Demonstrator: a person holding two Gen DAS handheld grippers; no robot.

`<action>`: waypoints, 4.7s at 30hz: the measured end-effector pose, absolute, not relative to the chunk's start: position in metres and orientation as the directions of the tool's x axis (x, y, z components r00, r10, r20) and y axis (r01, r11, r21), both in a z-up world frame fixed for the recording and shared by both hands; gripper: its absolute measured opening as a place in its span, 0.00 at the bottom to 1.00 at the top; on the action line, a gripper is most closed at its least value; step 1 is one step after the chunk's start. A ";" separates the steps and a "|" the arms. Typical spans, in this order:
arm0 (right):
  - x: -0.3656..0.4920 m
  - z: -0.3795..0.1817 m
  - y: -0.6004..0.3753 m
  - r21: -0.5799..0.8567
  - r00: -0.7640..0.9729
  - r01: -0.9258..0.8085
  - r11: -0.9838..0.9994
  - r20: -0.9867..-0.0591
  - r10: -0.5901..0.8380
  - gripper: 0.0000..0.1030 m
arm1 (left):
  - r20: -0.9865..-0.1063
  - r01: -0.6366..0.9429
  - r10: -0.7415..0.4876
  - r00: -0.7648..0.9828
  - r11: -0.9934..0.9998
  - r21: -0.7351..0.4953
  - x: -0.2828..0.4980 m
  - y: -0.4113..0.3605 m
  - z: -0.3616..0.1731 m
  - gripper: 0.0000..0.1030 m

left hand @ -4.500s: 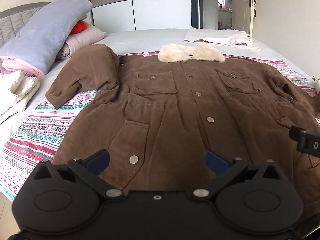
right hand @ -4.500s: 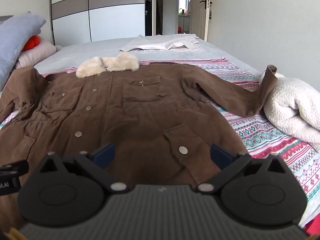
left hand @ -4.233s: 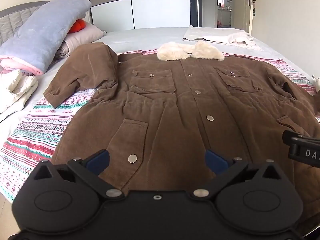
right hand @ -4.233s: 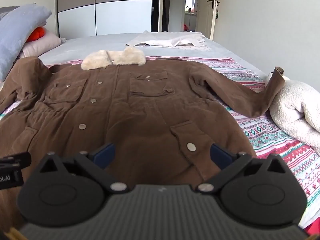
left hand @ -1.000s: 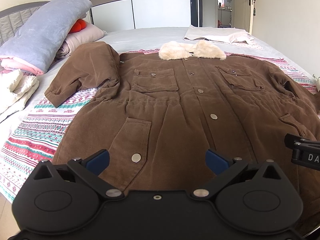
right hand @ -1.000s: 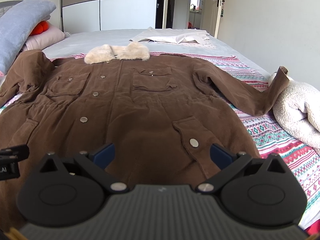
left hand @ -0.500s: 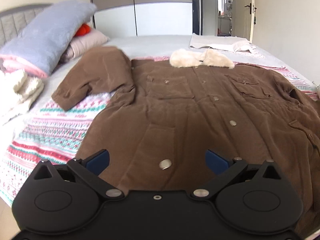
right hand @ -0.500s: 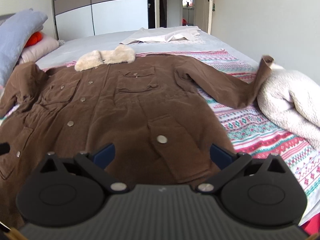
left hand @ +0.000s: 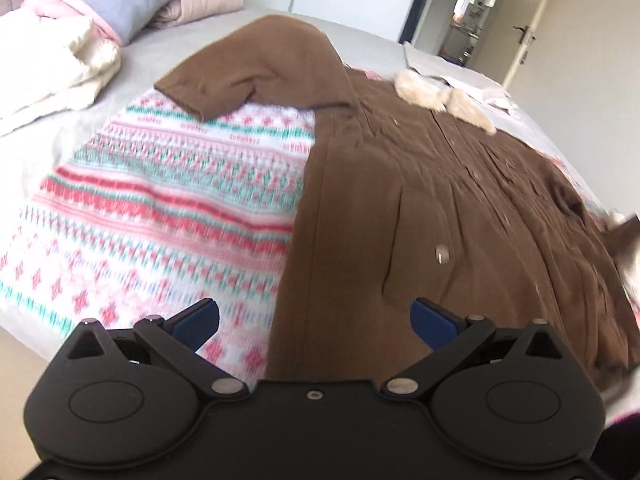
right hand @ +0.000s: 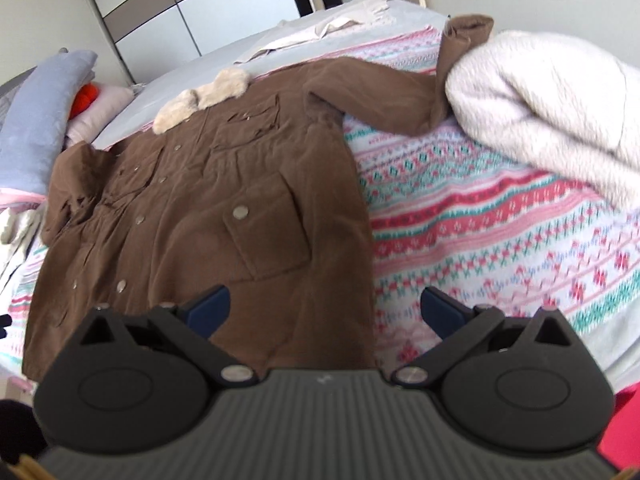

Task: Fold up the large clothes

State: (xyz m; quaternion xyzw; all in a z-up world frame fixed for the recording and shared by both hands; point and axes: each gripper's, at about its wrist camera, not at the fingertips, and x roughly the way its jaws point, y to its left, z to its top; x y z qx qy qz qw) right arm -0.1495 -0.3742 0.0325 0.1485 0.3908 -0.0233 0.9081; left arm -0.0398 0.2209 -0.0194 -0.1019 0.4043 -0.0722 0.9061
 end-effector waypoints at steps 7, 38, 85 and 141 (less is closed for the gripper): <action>-0.175 0.005 -0.367 0.159 0.639 0.171 0.972 -0.769 0.014 1.00 | -0.744 0.189 -0.226 0.629 0.973 -0.136 -0.090 0.220 -0.039 1.00; -0.182 -0.018 -0.339 0.047 0.870 0.318 0.947 -0.412 -0.272 0.10 | -0.432 0.033 -0.064 0.899 0.996 -0.079 -0.120 0.213 -0.060 0.08; 0.000 0.035 -0.207 0.119 0.811 -0.197 0.973 -0.538 0.230 0.98 | -0.545 0.062 -0.093 0.833 0.995 -0.074 0.074 0.190 -0.006 0.96; 0.035 0.037 -0.232 -0.074 0.877 0.007 0.997 -0.479 -0.042 0.99 | -0.606 -0.177 0.220 0.765 0.976 0.130 0.181 0.215 0.038 0.99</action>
